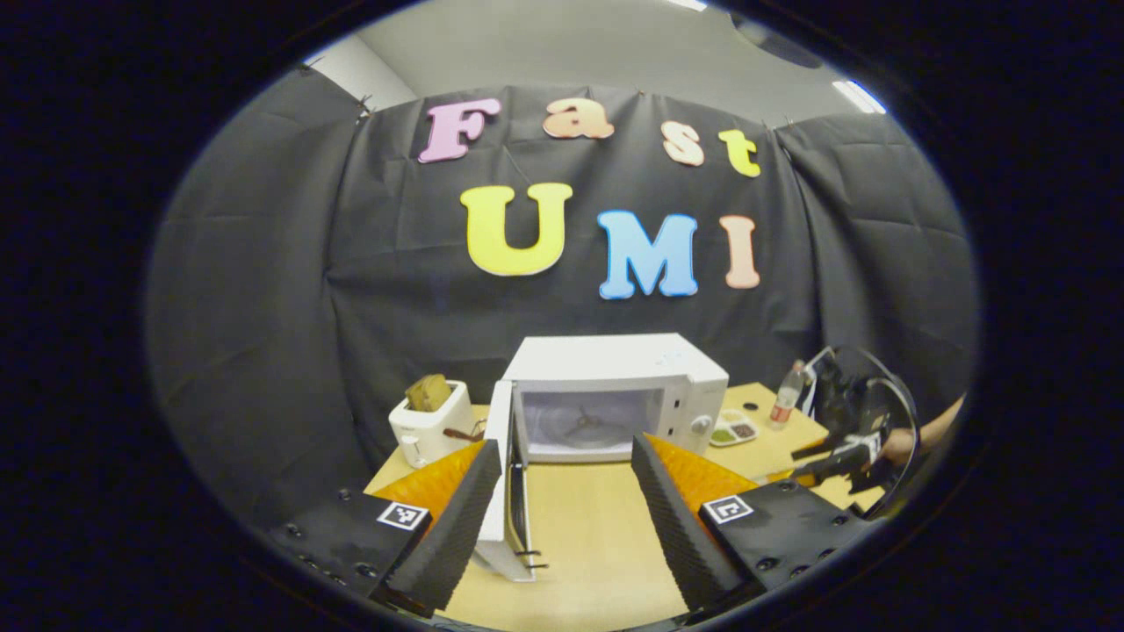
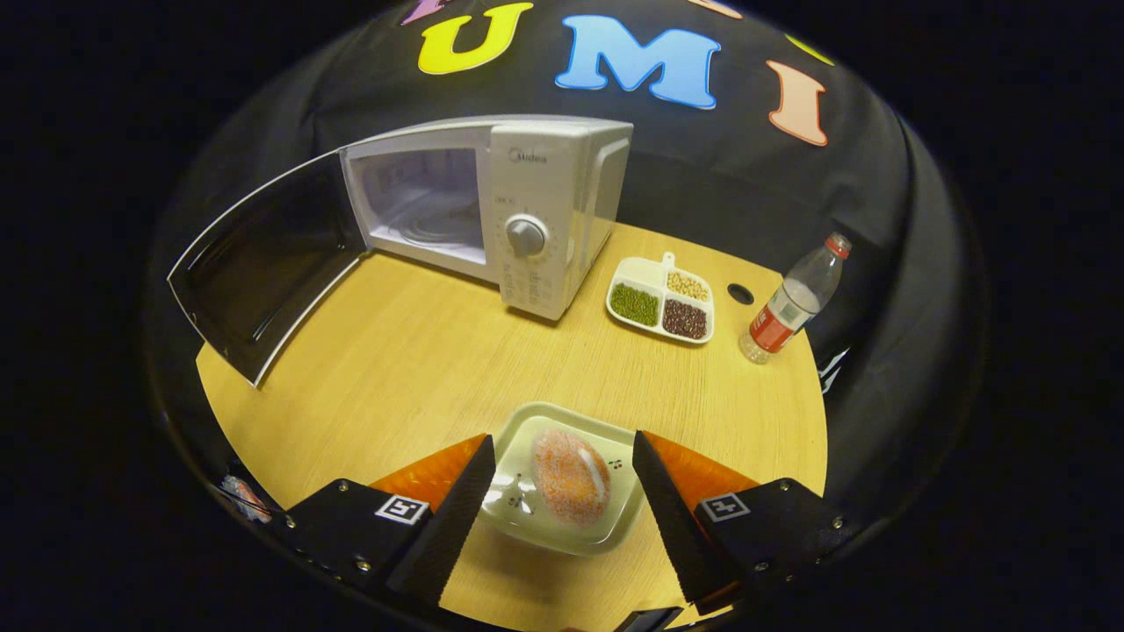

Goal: Open the microwave oven with the left hand, put the food in, and close the microwave oven.

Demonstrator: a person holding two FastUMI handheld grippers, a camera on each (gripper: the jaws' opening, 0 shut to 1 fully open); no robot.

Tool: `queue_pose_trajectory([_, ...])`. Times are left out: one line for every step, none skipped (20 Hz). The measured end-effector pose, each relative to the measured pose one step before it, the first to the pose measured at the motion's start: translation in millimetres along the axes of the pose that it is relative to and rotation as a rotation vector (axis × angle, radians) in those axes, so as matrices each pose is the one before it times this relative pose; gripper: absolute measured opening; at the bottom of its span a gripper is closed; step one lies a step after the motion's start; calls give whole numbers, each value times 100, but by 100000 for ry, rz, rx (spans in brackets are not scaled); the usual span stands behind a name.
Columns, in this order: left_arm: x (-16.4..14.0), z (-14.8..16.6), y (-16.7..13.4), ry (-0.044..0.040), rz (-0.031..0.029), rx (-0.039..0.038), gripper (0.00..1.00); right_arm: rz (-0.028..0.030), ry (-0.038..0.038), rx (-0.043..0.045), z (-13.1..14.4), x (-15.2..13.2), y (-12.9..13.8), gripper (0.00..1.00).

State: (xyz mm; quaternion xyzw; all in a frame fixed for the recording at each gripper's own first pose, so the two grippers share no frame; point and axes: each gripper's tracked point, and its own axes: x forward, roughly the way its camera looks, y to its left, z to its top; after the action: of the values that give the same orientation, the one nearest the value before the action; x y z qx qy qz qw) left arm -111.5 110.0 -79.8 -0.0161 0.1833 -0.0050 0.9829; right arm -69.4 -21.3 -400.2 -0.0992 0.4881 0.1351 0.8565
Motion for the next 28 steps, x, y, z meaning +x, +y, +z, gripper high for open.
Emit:
queue_pose_trajectory([542,1485,-1085,-2542,335,-1197,100,1177,2102,287,-532,574,-319,96])
queue_pose_trajectory([307,1089,-1200,-1921,-533,-540,100,1257,2031,269,-766,635,-216,96])
queue_pose_trajectory([415,884,-1034,-1142,-132,535,98,1947,1996,216,-493,606,-1,96])
queue_pose_trajectory([173,344,-775,-184,-266,1202,100,1363,1703,-88,-510,536,-106,96])
queue_pose_trajectory([181,-47,-705,833,407,1459,96,1882,1842,-489,-399,515,31,96])
queue_pose_trajectory([216,-299,-354,1066,596,692,98,1666,1877,-554,-506,545,98,96])
queue_pose_trajectory([170,-188,-682,1149,525,-164,100,547,1801,-697,-414,509,-176,96])
queue_pose_trajectory([-139,-82,-410,660,795,-483,98,846,1700,-308,-427,513,-134,96])
queue_pose_trajectory([110,-26,-354,241,933,-216,95,694,2404,-102,-641,453,-114,96])
queue_pose_trajectory([220,-318,-308,852,746,-326,98,1681,1952,1004,-320,301,174,92])
queue_pose_trajectory([70,-307,-356,1017,432,-257,100,470,-793,703,540,-231,-108,70])
queue_pose_trajectory([114,-147,-534,413,-38,65,99,-2197,1576,-1024,-107,-158,-797,71])
queue_pose_trajectory([74,42,-383,-130,-390,404,98,-916,707,-1676,121,-512,-473,66])
queue_pose_trajectory([-106,-73,-358,-234,-658,587,97,587,-1193,-793,489,-210,320,66])
queue_pose_trajectory([164,196,-144,-608,-457,736,96,1007,-1911,-827,650,-559,313,66])
queue_pose_trajectory([322,185,-28,-621,-645,501,95,147,-2395,-1845,737,-734,290,64])
queue_pose_trajectory([151,120,-7,-783,-915,-29,95,-774,-2173,-2386,785,-564,250,66])
queue_pose_trajectory([311,208,-24,-660,-1495,-551,95,-1318,-3029,-2912,984,-563,336,66])
queue_pose_trajectory([317,214,94,-568,-1381,-661,98,-1418,-3572,-2790,1278,-645,371,66])
queue_pose_trajectory([232,148,426,-772,-1107,-432,100,-1714,-3788,-3082,1277,-973,469,66])
queue_pose_trajectory([221,261,646,-986,-815,-343,98,-1961,-3862,-3500,1517,-706,441,66])
queue_pose_trajectory([176,169,606,-911,-655,-854,97,-2551,-4468,-4176,1477,-759,394,66])
queue_pose_trajectory([138,121,775,-783,-489,-946,96,-3008,-4514,-4655,1687,-577,307,66])
queue_pose_trajectory([-35,32,806,-865,-110,-518,95,-3063,-4402,-4493,1517,-403,310,66])
queue_pose_trajectory([8,-14,928,-642,84,-169,95,-2918,-3812,-4401,1561,-328,296,66])
queue_pose_trajectory([-59,-97,1027,-318,260,-191,95,-2936,-3628,-4253,1467,-71,293,66])
queue_pose_trajectory([-209,-137,967,-272,538,-245,95,-2762,-3487,-4318,1561,52,205,66])
queue_pose_trajectory([-200,118,971,-507,363,-353,95,-2539,-3186,-4468,1449,116,252,66])
